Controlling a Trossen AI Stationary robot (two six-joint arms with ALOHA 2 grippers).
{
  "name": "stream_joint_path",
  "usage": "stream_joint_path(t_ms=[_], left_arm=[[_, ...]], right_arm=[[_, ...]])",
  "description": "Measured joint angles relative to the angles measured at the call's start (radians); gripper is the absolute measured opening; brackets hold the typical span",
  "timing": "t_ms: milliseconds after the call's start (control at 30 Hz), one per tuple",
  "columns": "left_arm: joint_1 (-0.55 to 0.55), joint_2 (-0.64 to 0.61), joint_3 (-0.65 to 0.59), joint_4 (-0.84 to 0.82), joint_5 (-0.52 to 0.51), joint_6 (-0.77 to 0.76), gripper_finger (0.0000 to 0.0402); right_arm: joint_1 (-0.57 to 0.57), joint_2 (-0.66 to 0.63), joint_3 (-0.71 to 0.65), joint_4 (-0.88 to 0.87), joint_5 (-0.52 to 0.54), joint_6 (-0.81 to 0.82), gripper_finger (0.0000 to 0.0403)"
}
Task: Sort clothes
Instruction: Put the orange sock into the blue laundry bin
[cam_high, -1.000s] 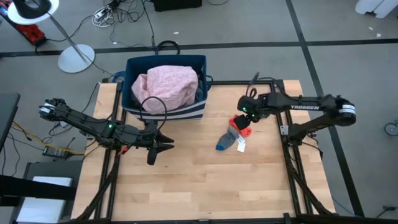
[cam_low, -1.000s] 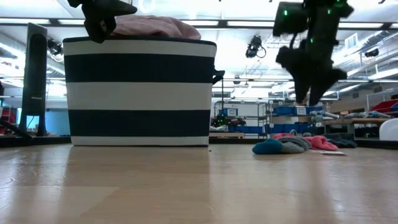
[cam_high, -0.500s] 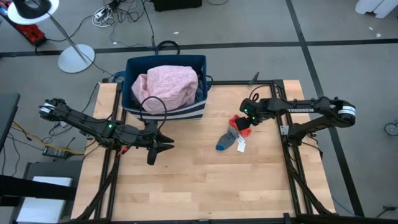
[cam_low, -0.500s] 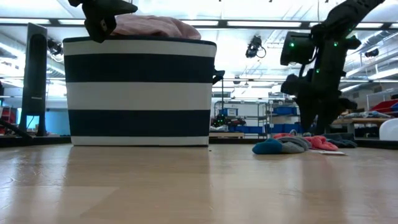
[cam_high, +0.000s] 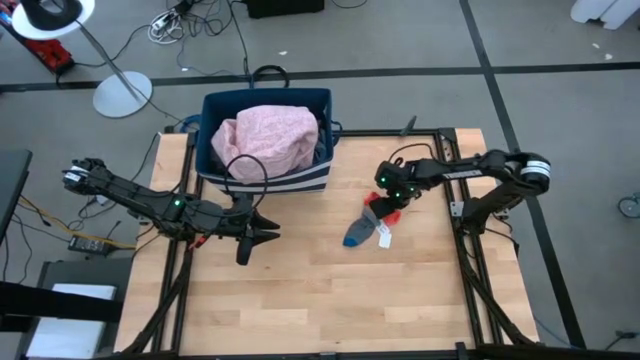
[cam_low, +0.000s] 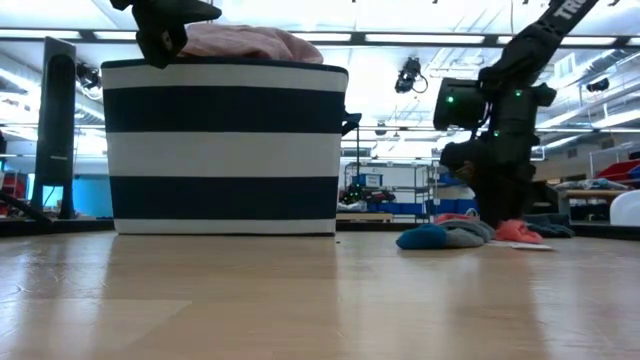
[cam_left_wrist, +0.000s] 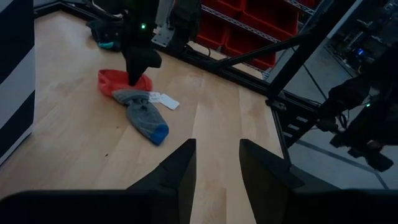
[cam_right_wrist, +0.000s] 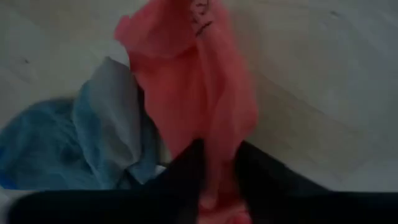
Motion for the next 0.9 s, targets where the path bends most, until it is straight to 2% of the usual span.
stream_joint_path(t_ms=[67,133,233,333,633,900], left_arm=[[0.000,0.000,0.000,-0.001,0.000,0.000,0.0127],[0.000,0.000,0.000,-0.001,0.000,0.000,0.0127],[0.000,0.000,0.000,-0.001,0.000,0.001,0.0127],[0.000,0.000,0.000,-0.002,0.000,0.004,0.0127],[0.000,0.000,0.000,-0.003,0.000,0.006,0.0127],[0.002,0.000,0.000,-0.003,-0.011,0.008,0.0127]], right_arm=[[-0.002,-0.012,0.022,-0.015,-0.002,-0.023,0.0045],[-0.001,-0.026,0.048,-0.031,0.013,-0.052,0.0016],[-0.008,-0.058,0.119,-0.049,0.037,-0.060,0.0015],[-0.011,-0.073,0.193,-0.142,0.078,-0.095,0.0007],[0.014,-0.101,0.519,-0.361,0.177,-0.247,0.0004],[0.020,-0.101,0.809,-0.498,0.188,-0.365,0.0002]])
